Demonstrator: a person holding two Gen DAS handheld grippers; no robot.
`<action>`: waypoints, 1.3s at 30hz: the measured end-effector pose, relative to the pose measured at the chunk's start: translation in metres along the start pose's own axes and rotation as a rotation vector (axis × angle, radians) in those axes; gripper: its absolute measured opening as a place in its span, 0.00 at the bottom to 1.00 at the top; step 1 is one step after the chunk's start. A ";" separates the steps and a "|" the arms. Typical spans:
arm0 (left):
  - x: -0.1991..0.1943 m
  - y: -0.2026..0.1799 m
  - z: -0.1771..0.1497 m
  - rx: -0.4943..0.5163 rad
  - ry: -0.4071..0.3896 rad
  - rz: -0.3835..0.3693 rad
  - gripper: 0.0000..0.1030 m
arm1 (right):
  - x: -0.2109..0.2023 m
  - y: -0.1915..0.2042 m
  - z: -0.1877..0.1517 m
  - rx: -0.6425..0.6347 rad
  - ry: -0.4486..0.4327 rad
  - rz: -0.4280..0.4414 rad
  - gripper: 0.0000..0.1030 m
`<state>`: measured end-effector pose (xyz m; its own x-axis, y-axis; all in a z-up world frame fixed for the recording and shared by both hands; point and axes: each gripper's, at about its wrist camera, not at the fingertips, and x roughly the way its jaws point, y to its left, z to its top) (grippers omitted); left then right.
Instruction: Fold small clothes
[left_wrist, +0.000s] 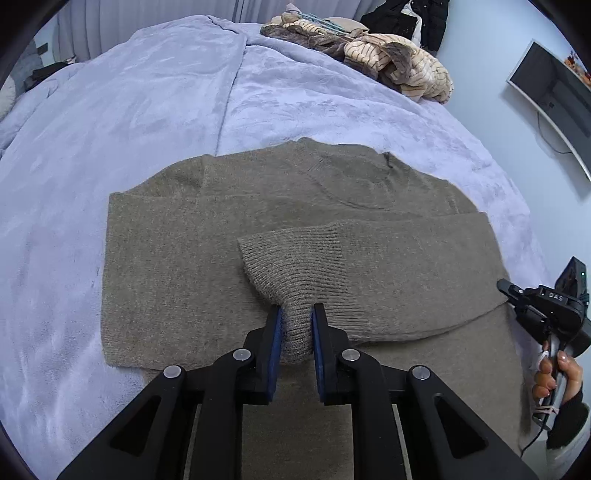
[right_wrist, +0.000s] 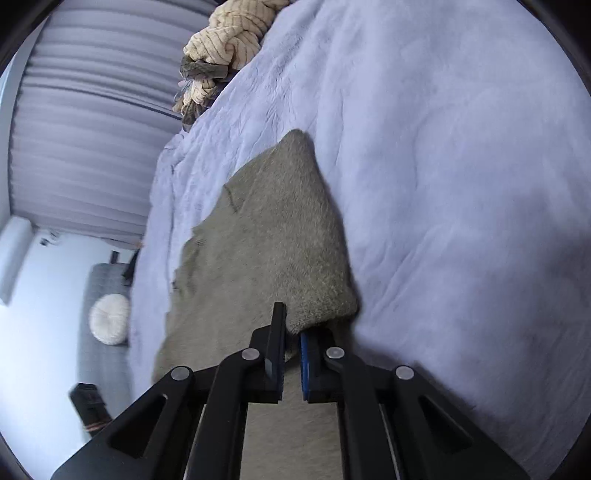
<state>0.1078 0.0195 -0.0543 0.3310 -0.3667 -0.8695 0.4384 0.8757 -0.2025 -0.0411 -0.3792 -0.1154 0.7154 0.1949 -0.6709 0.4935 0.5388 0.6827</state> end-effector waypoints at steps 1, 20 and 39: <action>0.004 0.002 -0.002 0.013 -0.003 0.095 0.17 | 0.001 -0.004 0.000 0.007 0.003 -0.009 0.06; 0.020 -0.012 0.007 -0.008 0.010 0.120 0.18 | -0.020 -0.016 0.023 -0.062 0.034 0.047 0.60; 0.022 -0.005 -0.017 -0.010 -0.019 0.161 0.46 | -0.020 0.027 0.006 -0.428 0.025 -0.319 0.18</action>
<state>0.0985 0.0122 -0.0800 0.4122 -0.2275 -0.8823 0.3703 0.9266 -0.0659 -0.0392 -0.3734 -0.0817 0.5483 -0.0162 -0.8361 0.4347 0.8596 0.2684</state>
